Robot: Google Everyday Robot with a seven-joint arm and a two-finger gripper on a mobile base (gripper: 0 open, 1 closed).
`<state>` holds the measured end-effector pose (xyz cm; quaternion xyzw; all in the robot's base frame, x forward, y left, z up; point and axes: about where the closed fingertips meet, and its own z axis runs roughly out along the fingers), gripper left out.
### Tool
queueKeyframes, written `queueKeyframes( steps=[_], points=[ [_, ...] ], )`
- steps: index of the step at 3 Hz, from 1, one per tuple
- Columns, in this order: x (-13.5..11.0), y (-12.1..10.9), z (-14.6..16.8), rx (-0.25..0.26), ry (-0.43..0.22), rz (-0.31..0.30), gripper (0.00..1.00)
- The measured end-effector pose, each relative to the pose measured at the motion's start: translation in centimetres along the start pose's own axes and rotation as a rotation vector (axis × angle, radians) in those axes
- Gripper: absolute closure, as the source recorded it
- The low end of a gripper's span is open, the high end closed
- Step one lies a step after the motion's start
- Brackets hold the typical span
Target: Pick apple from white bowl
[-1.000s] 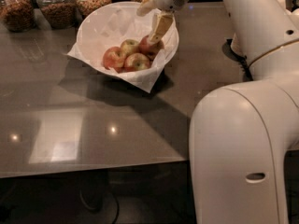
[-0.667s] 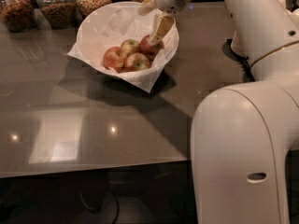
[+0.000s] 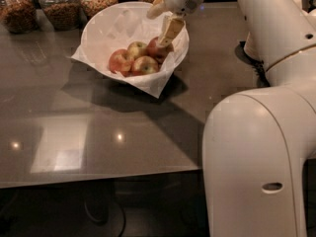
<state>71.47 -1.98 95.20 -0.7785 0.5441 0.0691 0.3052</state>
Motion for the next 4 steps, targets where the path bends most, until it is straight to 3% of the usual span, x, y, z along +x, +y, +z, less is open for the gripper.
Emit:
queueKeyframes(
  steps=[4],
  points=[
    [1.1, 1.7, 1.1, -0.048, -0.020, 0.064, 0.29]
  ],
)
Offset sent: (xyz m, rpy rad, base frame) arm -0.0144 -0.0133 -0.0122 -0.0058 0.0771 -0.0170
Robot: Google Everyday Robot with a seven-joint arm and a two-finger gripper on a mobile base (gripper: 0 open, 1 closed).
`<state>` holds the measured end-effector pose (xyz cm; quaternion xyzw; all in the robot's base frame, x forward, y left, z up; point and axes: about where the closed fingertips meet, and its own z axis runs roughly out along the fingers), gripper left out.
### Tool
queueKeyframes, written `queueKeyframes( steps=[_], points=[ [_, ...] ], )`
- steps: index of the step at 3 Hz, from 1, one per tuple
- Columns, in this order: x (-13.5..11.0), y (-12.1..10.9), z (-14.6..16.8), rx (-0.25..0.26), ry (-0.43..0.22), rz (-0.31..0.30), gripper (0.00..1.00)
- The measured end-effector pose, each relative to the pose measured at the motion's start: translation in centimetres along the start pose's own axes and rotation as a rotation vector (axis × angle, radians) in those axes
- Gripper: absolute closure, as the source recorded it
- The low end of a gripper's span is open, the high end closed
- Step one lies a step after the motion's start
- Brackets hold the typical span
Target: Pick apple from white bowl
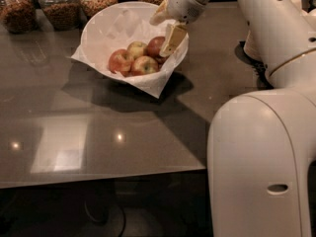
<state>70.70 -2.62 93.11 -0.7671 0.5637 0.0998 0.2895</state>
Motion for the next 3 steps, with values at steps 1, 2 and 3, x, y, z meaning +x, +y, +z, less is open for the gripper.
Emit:
queueKeyframes(
  steps=[1, 2, 3],
  points=[
    [0.34, 0.37, 0.50, -0.012, -0.009, 0.012, 0.29],
    [0.53, 0.47, 0.72, -0.016, -0.011, 0.016, 0.29],
    [1.08, 0.52, 1.09, -0.021, -0.010, 0.022, 0.29]
  ],
)
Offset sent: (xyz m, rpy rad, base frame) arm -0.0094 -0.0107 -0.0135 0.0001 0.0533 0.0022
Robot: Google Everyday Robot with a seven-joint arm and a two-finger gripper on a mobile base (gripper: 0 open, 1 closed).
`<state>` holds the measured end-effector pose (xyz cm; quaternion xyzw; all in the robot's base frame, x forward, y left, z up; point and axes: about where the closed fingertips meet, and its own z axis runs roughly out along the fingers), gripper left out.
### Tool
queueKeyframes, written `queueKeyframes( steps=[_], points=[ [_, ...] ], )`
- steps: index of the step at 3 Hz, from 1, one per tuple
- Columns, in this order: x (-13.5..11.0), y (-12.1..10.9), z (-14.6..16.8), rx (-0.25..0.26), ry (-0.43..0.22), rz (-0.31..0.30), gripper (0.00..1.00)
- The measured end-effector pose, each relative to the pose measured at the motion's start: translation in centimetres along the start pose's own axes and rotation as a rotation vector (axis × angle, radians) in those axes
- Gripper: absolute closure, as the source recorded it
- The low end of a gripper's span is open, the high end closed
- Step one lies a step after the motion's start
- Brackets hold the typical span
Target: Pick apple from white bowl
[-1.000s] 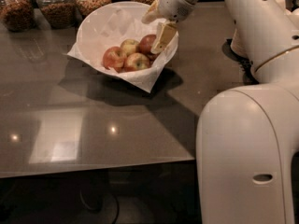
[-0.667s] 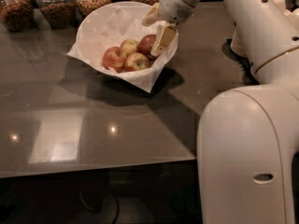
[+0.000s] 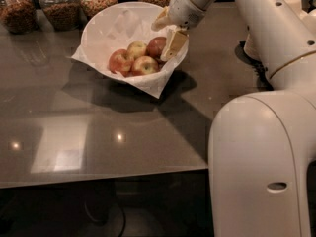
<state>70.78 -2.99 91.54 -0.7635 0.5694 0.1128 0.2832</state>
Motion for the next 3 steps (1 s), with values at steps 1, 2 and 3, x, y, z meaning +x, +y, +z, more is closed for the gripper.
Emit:
queueKeyframes(
  steps=[1, 2, 3],
  points=[
    [1.02, 0.14, 0.76, -0.013, 0.001, 0.013, 0.29],
    [1.48, 0.22, 1.18, -0.020, 0.000, 0.019, 0.29],
    [1.83, 0.29, 1.59, -0.027, -0.002, 0.024, 0.31]
  ],
)
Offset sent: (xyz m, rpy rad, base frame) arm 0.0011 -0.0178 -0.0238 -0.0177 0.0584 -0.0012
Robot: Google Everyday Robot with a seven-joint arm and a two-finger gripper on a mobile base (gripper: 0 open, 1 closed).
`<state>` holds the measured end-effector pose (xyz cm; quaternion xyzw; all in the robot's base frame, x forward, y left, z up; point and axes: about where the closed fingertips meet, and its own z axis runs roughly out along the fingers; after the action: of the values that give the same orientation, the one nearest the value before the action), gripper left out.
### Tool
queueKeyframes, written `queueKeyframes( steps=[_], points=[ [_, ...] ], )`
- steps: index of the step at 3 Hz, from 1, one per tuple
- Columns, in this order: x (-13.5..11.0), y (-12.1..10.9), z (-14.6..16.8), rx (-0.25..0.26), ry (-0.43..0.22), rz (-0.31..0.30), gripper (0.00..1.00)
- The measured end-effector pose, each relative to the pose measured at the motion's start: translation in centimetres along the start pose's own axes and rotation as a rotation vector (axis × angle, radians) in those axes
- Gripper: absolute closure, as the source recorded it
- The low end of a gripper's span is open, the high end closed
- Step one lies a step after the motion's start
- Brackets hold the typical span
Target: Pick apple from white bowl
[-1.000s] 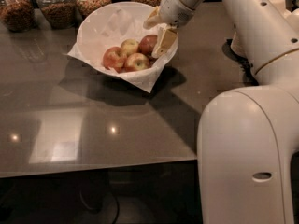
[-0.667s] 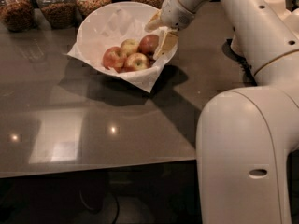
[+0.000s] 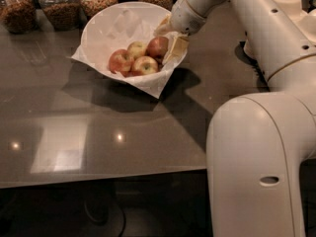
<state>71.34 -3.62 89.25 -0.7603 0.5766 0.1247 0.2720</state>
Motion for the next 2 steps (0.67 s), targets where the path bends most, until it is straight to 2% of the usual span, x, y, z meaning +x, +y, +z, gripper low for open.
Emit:
queueKeyframes(
  steps=[1, 2],
  points=[
    [0.06, -0.09, 0.41, -0.005, -0.004, -0.002, 0.38],
    [-0.13, -0.22, 0.79, -0.012, -0.010, -0.009, 0.53]
  ],
)
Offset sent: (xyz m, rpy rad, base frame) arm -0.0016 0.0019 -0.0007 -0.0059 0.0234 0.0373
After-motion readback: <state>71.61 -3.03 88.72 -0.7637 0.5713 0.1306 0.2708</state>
